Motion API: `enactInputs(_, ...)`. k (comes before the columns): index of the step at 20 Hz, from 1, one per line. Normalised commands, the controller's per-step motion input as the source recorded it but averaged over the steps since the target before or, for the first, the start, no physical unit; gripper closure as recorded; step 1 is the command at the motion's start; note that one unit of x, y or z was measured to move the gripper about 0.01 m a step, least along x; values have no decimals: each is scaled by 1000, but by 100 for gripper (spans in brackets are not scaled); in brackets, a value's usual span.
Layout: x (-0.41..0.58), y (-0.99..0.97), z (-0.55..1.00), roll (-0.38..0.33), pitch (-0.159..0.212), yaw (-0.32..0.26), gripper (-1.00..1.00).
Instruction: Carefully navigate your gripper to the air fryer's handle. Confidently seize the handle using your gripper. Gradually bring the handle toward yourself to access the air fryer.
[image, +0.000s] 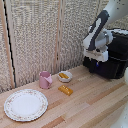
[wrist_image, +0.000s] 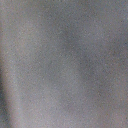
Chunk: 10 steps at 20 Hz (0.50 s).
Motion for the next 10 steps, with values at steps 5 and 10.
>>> enactInputs(5, -343, 876, 0, 0, -57, -30, 100)
enactInputs(10, -364, 901, 202, 0, -50, 0, 100)
